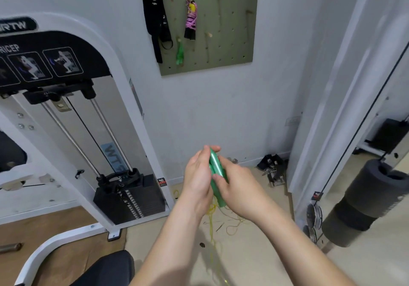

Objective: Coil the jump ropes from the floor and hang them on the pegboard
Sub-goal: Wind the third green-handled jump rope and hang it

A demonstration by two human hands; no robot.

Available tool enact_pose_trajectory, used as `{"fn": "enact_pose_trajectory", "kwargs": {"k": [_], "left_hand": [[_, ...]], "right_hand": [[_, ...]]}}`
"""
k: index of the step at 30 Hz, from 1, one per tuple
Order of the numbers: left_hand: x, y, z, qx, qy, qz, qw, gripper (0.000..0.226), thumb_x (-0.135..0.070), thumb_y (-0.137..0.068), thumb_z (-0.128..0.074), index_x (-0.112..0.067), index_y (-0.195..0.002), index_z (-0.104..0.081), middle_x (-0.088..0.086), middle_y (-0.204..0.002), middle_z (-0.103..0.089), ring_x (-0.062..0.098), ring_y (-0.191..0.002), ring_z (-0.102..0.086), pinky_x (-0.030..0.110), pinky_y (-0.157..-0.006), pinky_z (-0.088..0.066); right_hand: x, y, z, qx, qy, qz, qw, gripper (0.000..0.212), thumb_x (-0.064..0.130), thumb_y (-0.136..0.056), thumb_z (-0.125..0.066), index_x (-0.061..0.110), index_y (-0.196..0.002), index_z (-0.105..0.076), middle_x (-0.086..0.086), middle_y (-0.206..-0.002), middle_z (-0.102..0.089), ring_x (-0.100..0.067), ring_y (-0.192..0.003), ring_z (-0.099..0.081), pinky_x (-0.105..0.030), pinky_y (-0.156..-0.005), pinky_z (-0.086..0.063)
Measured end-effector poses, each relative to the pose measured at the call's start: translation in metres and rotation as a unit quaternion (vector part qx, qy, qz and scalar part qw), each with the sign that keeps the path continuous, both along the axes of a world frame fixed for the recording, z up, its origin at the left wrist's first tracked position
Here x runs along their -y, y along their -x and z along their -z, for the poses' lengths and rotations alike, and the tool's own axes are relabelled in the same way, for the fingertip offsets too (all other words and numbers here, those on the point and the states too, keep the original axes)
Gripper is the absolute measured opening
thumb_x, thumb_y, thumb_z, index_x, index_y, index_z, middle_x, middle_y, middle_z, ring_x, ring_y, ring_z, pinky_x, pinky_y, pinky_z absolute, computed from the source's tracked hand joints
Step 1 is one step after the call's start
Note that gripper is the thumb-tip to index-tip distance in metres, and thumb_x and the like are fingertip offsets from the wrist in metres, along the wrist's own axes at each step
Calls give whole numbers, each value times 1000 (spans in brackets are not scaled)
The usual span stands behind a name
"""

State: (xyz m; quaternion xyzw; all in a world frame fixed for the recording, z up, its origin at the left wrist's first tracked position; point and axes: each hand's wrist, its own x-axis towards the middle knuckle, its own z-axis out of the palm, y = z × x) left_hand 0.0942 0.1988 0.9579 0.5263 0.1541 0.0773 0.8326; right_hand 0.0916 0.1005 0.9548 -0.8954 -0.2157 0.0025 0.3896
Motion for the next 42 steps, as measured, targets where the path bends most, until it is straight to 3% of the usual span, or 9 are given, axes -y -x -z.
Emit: {"fn": "enact_pose_trajectory", "kwargs": {"k": [6, 9, 12, 18, 22, 26, 31, 39, 42], "left_hand": [[-4, -7, -11, -8, 85, -22, 996, 23, -18, -100, -45, -5, -93, -63, 6, -75, -51, 13, -58, -54, 20, -49, -48], [-11, -10, -7, -13, 135, -10, 991, 20, -19, -100, -45, -10, -88, -59, 6, -74, -53, 15, -60, -51, 24, -51, -48], [-13, -11, -4, -7, 135, 9, 991, 22, -21, -100, -43, -14, -82, -54, 5, -73, -52, 15, -60, -49, 28, -59, -44], [-9, -7, -8, 18, 70, 46, 996, 25, -23, -99, -46, -15, -76, -52, 4, -71, -54, 13, -59, -48, 27, -61, -38], [-21, -5, -10, 24, 71, 123, 990, 20, -32, -86, -59, -16, -73, -61, 2, -69, -49, 7, -38, -40, 20, -45, -31], [-27, -3, -6, 52, 127, 138, 981, 24, -39, -77, -60, -18, -72, -70, -2, -52, -45, 3, -32, -40, 14, -39, -34], [-23, -5, -3, 56, 92, 123, 987, 21, -38, -72, -64, -20, -67, -70, -2, -47, -44, 8, -38, -47, 20, -42, -42], [-8, -7, -17, -57, 108, 114, 986, 21, -32, -80, -65, -14, -70, -60, -4, -43, -43, 5, -28, -32, 17, -38, -30], [-2, -2, -16, -106, 8, 93, 990, 36, -43, -90, -57, -9, -81, -66, -2, -37, -45, 11, -37, -37, 21, -47, -34]], "right_hand": [[3, 3, -4, 22, 6, 12, 1000, 26, 21, -97, -47, 21, -121, -55, -5, -94, -68, -30, -90, -61, -36, -71, -46], [6, 2, -4, -47, -3, -4, 999, 23, 22, -97, -48, 19, -119, -54, -9, -94, -68, -30, -80, -68, -44, -71, -55], [5, 4, -4, -164, -122, -20, 979, 19, 16, -93, -50, 20, -111, -54, -8, -85, -68, -22, -68, -70, -43, -60, -60], [6, 7, -2, -366, -314, -93, 871, 8, 19, -99, -51, 13, -103, -48, -3, -59, -47, -15, -44, -45, -24, -41, -41], [14, 10, -1, -487, -464, -146, 725, 13, 28, -91, -57, 16, -87, -60, 0, -56, -37, -4, -36, -29, -11, -30, -20], [14, 11, 7, -553, -538, -239, 590, 15, 24, -84, -71, 13, -91, -66, 2, -56, -41, -2, -37, -37, -10, -28, -29], [9, 15, 13, -542, -560, -257, 572, 35, 14, -73, -82, 9, -98, -58, -4, -69, -49, -12, -54, -56, -13, -34, -41], [1, 12, 24, -587, -615, -261, 457, 14, 17, -88, -68, 14, -96, -57, 2, -53, -44, -5, -39, -27, -13, -32, -26], [4, 13, 26, -581, -624, -242, 463, 17, 16, -87, -70, 13, -95, -56, 2, -53, -44, -4, -39, -27, -13, -31, -25]]}}
